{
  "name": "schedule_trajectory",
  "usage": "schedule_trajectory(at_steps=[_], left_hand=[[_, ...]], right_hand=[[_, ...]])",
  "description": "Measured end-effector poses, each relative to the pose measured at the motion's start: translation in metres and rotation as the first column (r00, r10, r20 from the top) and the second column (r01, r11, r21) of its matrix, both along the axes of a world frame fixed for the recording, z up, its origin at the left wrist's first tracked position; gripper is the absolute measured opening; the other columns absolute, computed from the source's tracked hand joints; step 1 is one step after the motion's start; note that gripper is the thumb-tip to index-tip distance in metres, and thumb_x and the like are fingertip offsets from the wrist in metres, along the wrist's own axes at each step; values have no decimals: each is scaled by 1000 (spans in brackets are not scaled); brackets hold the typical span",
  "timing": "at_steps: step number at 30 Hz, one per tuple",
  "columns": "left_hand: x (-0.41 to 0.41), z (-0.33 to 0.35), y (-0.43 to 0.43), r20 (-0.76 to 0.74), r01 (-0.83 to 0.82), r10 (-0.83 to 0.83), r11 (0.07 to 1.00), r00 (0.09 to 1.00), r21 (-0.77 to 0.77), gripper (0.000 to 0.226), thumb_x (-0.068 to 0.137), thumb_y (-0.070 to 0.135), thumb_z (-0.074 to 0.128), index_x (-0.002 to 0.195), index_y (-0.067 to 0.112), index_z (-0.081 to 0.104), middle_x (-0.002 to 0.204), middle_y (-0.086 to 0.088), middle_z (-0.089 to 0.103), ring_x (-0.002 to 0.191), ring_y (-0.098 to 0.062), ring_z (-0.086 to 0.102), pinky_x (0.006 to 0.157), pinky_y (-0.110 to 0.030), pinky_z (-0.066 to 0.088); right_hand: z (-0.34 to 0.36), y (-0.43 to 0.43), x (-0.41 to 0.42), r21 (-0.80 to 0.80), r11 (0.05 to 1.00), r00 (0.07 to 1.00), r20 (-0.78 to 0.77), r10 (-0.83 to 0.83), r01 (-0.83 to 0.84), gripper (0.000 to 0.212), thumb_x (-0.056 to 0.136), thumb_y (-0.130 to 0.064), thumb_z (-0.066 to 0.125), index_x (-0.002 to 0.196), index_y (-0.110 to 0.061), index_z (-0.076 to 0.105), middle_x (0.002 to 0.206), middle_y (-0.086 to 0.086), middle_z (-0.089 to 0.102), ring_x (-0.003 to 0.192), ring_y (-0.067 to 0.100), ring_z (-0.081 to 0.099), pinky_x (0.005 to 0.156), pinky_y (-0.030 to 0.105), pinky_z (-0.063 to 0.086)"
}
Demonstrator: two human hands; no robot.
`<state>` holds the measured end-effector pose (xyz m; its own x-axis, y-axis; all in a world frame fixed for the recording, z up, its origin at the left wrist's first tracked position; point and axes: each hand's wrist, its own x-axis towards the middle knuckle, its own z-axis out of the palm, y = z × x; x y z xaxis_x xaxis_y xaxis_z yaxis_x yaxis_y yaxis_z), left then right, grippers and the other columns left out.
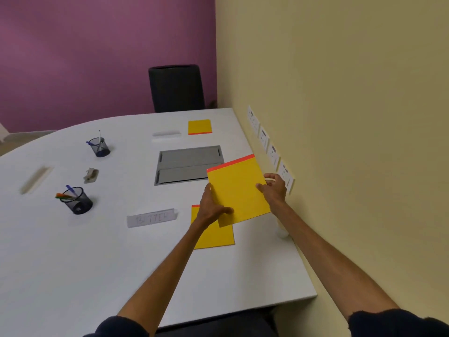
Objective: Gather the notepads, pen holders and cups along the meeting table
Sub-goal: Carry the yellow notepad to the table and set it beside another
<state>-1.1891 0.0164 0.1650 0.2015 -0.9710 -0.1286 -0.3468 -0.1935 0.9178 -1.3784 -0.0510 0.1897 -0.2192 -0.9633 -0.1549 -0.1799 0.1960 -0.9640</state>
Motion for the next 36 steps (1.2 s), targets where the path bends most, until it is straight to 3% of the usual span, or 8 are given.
schedule_trajectory(at_steps=[5, 11, 13, 16, 21, 28, 32, 36], left_hand=[[-4, -37, -25, -40, 48, -44, 993, 998, 103, 104, 70, 12, 86, 149, 14, 19, 144, -16, 42, 125, -33, 48, 92, -45, 52], [-22, -85, -87, -11, -25, 27, 987, 1000, 158, 99, 71, 6, 84, 149, 10, 23, 146, -14, 40, 131, -36, 44, 100, -53, 48], [-27, -102, -110, 4, -31, 31, 984, 1000, 174, 97, 72, 6, 82, 150, 8, 24, 148, -14, 38, 133, -36, 41, 103, -55, 45], [-33, -135, -147, 26, -35, 31, 978, 999, 203, 94, 72, 4, 81, 150, 6, 28, 149, -13, 40, 134, -34, 42, 104, -54, 45], [-41, -175, -168, 59, -42, 26, 958, 998, 283, 94, 71, 7, 84, 149, 8, 32, 146, -11, 46, 128, -31, 49, 92, -33, 47], [-59, -214, -181, 176, -24, -40, 936, 984, 351, 96, 80, 18, 78, 154, 11, 18, 148, -13, 43, 132, -30, 44, 99, -34, 44], [-62, -218, -180, 344, 15, -136, 943, 929, 333, 91, 85, 28, 73, 154, 13, 17, 147, -15, 42, 132, -32, 42, 102, -39, 42], [-63, -217, -181, 457, 54, -175, 963, 872, 265, 79, 84, 32, 73, 147, 10, 31, 141, -14, 45, 128, -32, 45, 95, -41, 47]], right_hand=[[-32, -40, -7, 40, 999, 1000, -8, -5, 5, 42, 82, -1, 75, 120, -6, 60, 124, 17, 63, 112, 29, 61, 89, 38, 52], [-88, -101, -12, 109, 991, 974, -201, 100, -79, 43, 82, -7, 76, 121, -9, 58, 129, 15, 60, 119, 29, 58, 81, 28, 45], [-107, -120, -12, 193, 967, 930, -295, 221, -168, 55, 79, -15, 80, 127, -12, 53, 134, 13, 53, 118, 32, 55, 82, 29, 44], [-139, -149, -8, 357, 902, 833, -401, 381, -242, 71, 75, -25, 84, 133, -16, 45, 138, 13, 38, 124, 35, 46, 97, 41, 46], [-169, -174, -4, 491, 849, 750, -483, 453, -196, 73, 76, -26, 81, 135, -15, 40, 140, 16, 32, 130, 37, 36, 106, 49, 39], [-213, -188, -4, 458, 882, 635, -651, 415, -106, 60, 81, -28, 68, 131, -10, 40, 135, 20, 38, 125, 39, 38, 95, 43, 41], [-227, -187, -6, 495, 854, 548, -676, 493, -157, 71, 82, -29, 67, 139, -4, 34, 146, 23, 29, 135, 41, 32, 107, 46, 38], [-234, -179, -6, 397, 892, 411, -792, 452, -215, 75, 82, -24, 63, 147, -7, 30, 161, 20, 8, 150, 36, 8, 120, 50, 15]])
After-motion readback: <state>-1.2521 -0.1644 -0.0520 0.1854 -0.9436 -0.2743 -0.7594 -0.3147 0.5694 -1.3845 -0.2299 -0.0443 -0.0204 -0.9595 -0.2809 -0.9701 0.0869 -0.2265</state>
